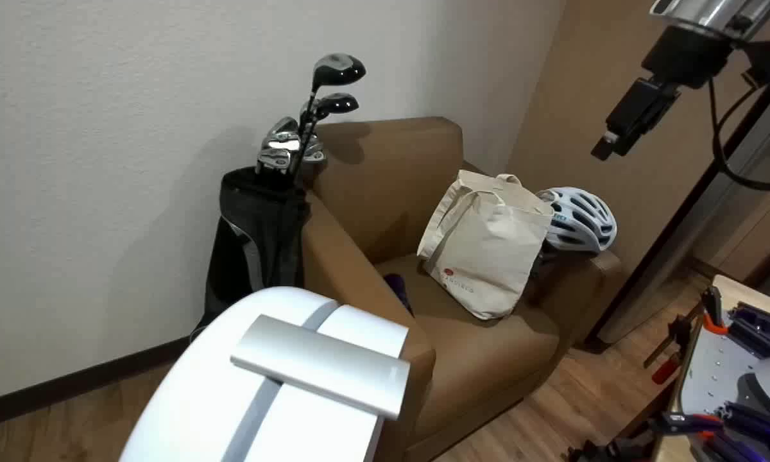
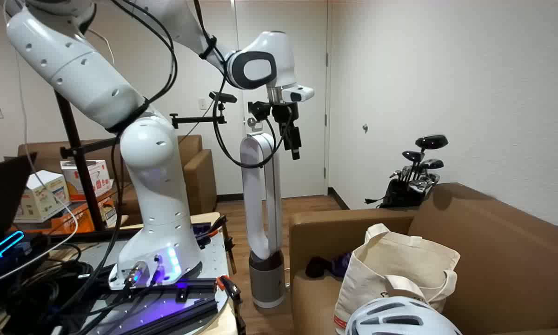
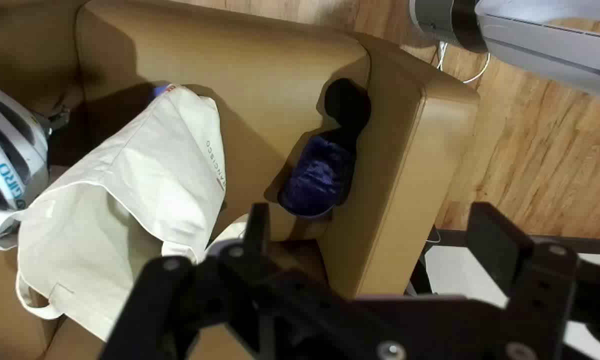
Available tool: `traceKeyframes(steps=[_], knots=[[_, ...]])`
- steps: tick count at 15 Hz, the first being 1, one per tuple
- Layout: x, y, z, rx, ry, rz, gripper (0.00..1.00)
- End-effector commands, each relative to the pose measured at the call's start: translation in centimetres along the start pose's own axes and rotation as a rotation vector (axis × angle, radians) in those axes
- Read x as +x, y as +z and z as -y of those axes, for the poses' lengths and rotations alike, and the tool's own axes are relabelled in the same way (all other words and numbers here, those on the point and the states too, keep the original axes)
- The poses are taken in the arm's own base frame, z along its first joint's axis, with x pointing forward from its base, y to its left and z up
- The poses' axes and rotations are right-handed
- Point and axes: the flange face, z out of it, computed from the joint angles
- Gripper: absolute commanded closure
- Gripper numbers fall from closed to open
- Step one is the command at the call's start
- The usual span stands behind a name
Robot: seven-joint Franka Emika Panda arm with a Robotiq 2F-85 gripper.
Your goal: Put the sock in the bag
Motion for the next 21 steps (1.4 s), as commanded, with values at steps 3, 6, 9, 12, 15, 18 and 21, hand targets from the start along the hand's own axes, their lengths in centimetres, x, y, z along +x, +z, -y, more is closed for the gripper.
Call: traceKeyframes(steps=[3, 6, 9, 12, 15, 18, 21], knots=[[1.6, 1.2, -0.5, -0.01, 0.024, 0.026, 0.0], [4.1, 4.0, -1.2, -0.036, 0.067, 0.079, 0.0], [5.8, 6.7, -1.9, -0.028, 0.07, 0.147, 0.0], [8.2, 11.6, -4.3, -0.061, 0.043, 0.139, 0.0], [9.7, 17.0, -6.4, -0.127, 0.04, 0.178, 0.0], [8.5, 16.9, -6.6, -0.119, 0.053, 0.21, 0.0], [8.7, 16.1, -6.3, -0.084, 0.049, 0.153, 0.0]])
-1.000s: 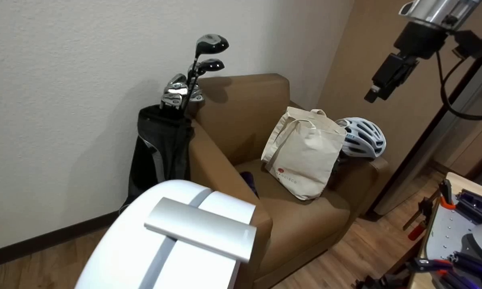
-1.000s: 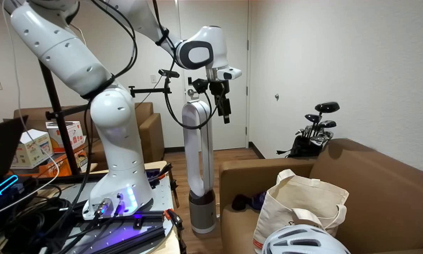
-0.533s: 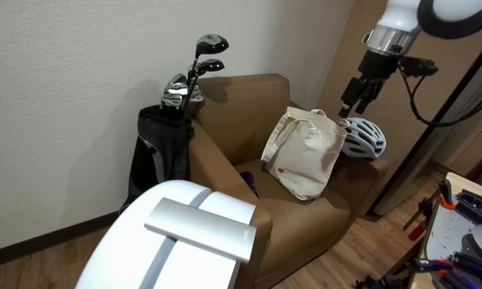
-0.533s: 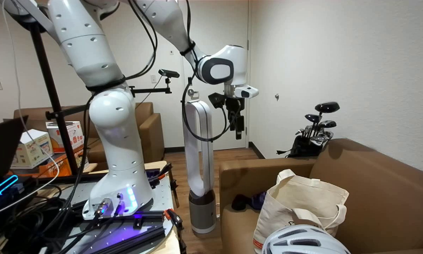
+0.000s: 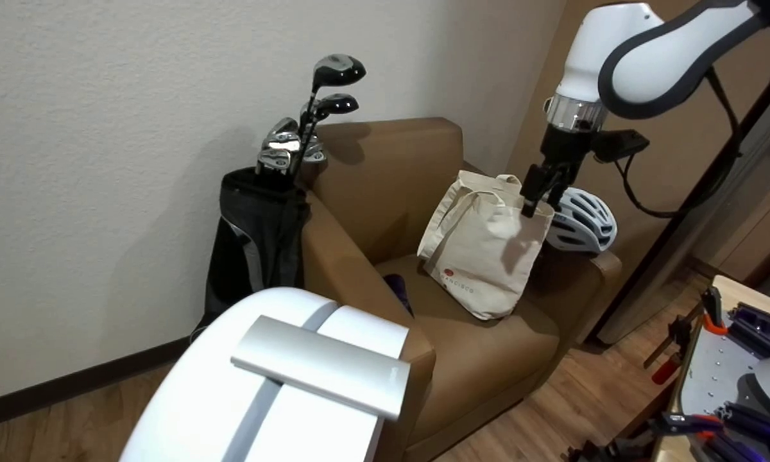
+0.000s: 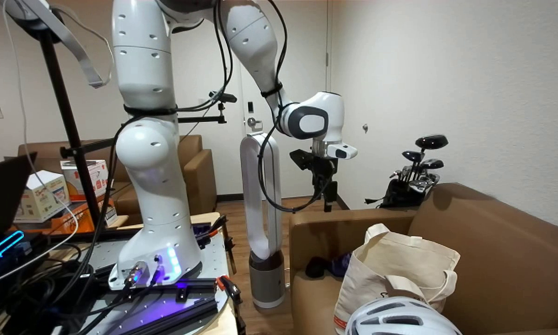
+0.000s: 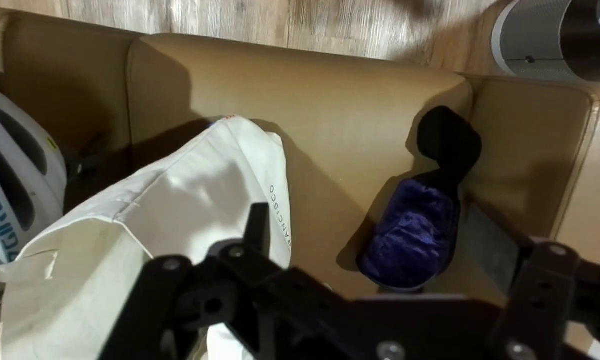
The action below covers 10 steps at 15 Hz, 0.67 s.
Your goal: Put the sock in the bag
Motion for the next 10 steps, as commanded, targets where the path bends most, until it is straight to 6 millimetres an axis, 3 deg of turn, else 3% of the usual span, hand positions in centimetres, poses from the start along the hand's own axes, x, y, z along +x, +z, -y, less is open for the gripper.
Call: traceKeyframes(steps=[1, 4, 10], knots=[[0.6, -0.3, 0.1, 0.049, 0.025, -0.087, 0.0], [3.4, 4.2, 2.2, 0.064, 0.032, -0.133, 0.0], [6.0, 16.6, 4.5, -0.063, -0.1, 0.013, 0.0]])
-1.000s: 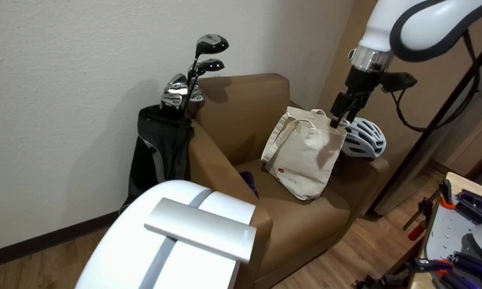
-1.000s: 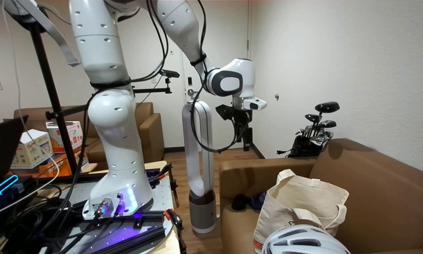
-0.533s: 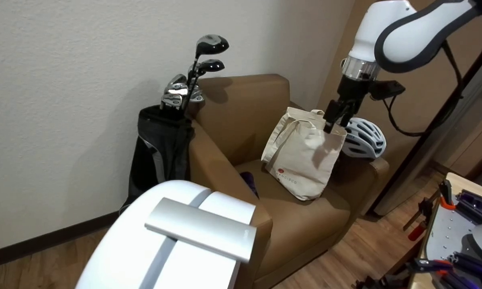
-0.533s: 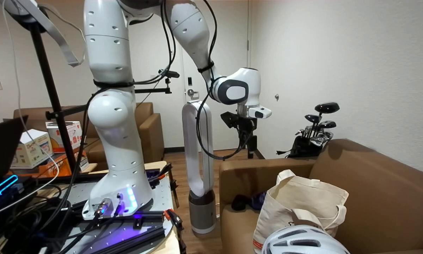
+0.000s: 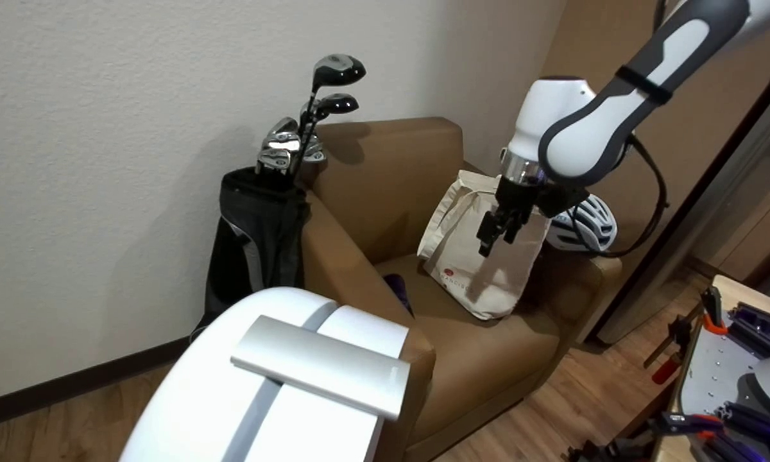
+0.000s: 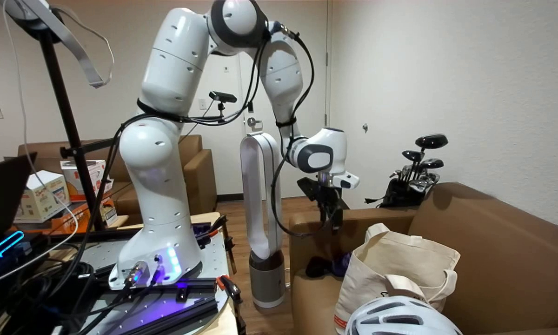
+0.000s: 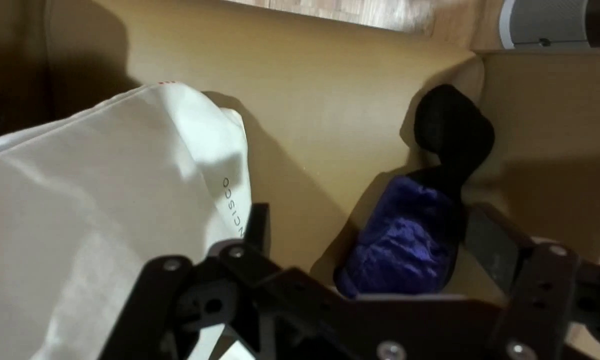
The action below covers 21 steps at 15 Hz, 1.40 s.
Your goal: Put the sock in the bag
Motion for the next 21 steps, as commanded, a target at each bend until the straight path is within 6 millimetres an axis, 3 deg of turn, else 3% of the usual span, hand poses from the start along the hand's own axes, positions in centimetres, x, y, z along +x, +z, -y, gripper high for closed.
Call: traceKeyframes(steps=[1, 2, 3, 4, 8, 15, 18, 19, 21], knots=[[2.5, 7.0, 0.8, -0.099, -0.065, 0.056, 0.0], [3.0, 7.9, 1.1, -0.102, -0.075, 0.068, 0.0], [2.7, 6.6, 1.3, -0.079, -0.064, 0.069, 0.0], [1.9, 7.2, 0.9, -0.074, -0.068, 0.062, 0.0], [2.9, 8.0, 1.4, -0.08, -0.072, 0.055, 0.0], [6.8, 18.9, 1.9, -0.113, 0.041, 0.023, 0.0], [7.5, 20.1, 4.2, -0.075, 0.02, 0.049, 0.0], [6.7, 19.8, 2.8, -0.095, 0.013, 0.044, 0.0], [6.8, 20.3, 3.4, -0.092, 0.005, 0.043, 0.0]])
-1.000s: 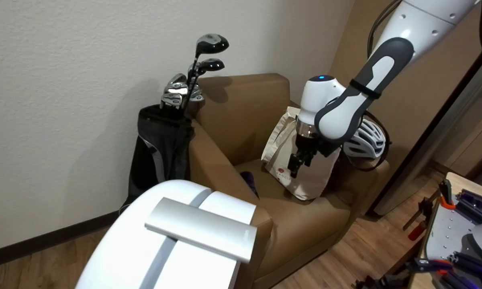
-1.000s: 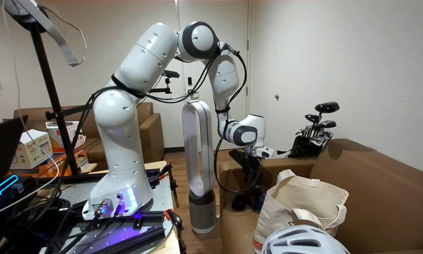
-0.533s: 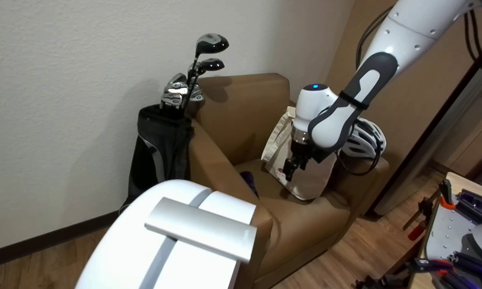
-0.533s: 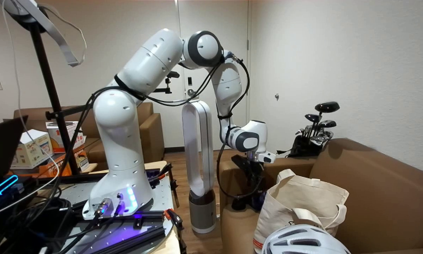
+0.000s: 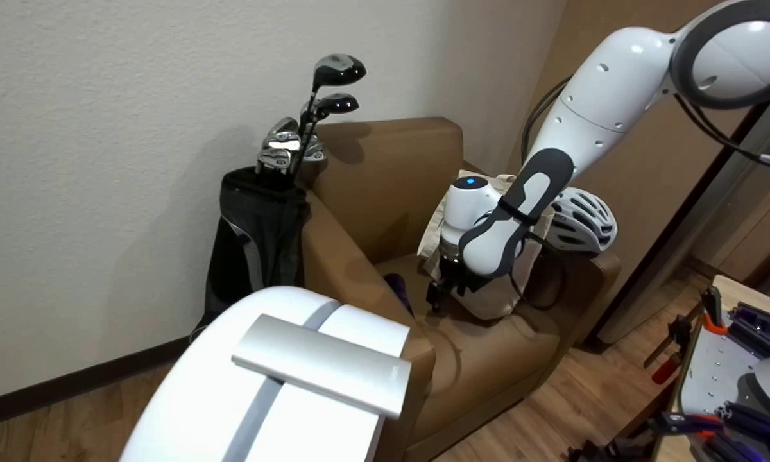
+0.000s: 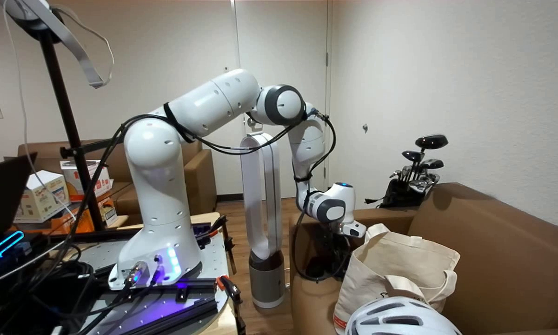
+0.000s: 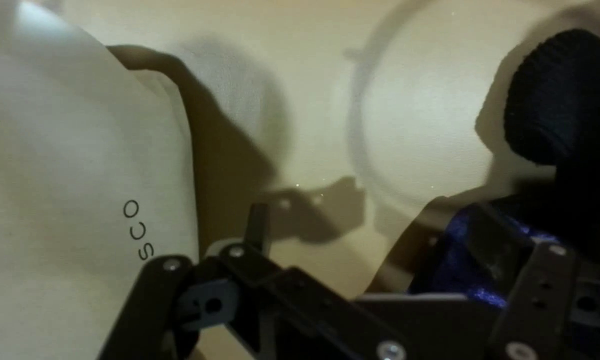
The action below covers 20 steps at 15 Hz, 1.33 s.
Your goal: Put the sock in the bag
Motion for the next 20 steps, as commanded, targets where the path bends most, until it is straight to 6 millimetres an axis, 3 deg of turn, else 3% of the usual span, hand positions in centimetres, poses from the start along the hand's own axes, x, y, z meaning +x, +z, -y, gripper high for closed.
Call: traceKeyframes(steps=[1, 3, 7, 13, 17, 20], knots=[[0.1, 0.0, -0.1, -0.001, 0.0, 0.0, 0.0], [0.3, -0.1, 0.0, 0.012, 0.005, -0.011, 0.0], [0.7, -1.3, 2.9, 0.095, 0.056, -0.058, 0.0], [4.3, -2.9, 5.2, 0.112, 0.148, -0.169, 0.0], [6.2, -0.8, 4.7, 0.038, 0.185, -0.195, 0.0], [7.0, 2.5, 4.2, -0.02, 0.216, -0.154, 0.0]])
